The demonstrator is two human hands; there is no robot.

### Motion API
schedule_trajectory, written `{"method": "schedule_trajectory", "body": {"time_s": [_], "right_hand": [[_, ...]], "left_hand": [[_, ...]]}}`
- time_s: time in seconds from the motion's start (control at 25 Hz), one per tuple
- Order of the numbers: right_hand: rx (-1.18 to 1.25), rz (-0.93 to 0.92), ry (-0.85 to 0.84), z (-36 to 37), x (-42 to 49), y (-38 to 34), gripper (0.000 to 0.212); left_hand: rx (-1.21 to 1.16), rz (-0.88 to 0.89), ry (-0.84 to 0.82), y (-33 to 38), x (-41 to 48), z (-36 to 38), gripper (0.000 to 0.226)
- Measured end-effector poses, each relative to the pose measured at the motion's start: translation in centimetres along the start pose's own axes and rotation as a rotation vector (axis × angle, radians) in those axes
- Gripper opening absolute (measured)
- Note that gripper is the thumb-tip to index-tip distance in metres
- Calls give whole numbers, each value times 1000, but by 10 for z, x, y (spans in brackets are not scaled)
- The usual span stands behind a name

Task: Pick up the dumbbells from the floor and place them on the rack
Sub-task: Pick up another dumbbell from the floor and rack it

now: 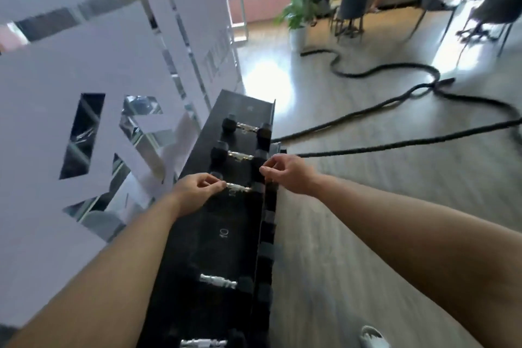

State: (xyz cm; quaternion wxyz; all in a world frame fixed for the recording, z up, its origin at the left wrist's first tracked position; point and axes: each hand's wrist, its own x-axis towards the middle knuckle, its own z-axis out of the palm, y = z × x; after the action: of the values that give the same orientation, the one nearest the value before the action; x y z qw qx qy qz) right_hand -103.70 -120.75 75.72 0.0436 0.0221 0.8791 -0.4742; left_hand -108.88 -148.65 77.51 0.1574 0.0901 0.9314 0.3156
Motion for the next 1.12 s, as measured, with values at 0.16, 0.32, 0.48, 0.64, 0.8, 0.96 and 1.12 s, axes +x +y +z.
{"method": "schedule_trajectory", "body": {"time_s": [0.16,0.32,0.48,0.64,0.8,0.96,1.12], "right_hand": [[45,55,204,-147,-42,25,25],[55,150,399,-278,-123,82,22],[13,251,512,-378,-213,155,24],[-35,391,597,-484,-323,241,33],[-63,487,687,-573,-419,301,34],[-55,596,816,-643,-504,352,38],[-3,679,948,-682,-577,395,38]], "left_hand": [[62,245,-6,134,32,-1,59],[94,447,-54,280,41,43,66],[127,586,-169,410,35,143,67],[169,686,-339,550,5,281,66],[155,792,-409,666,-14,391,49],[152,873,-482,764,-37,485,63],[57,886,-619,842,-54,576,62]]}}
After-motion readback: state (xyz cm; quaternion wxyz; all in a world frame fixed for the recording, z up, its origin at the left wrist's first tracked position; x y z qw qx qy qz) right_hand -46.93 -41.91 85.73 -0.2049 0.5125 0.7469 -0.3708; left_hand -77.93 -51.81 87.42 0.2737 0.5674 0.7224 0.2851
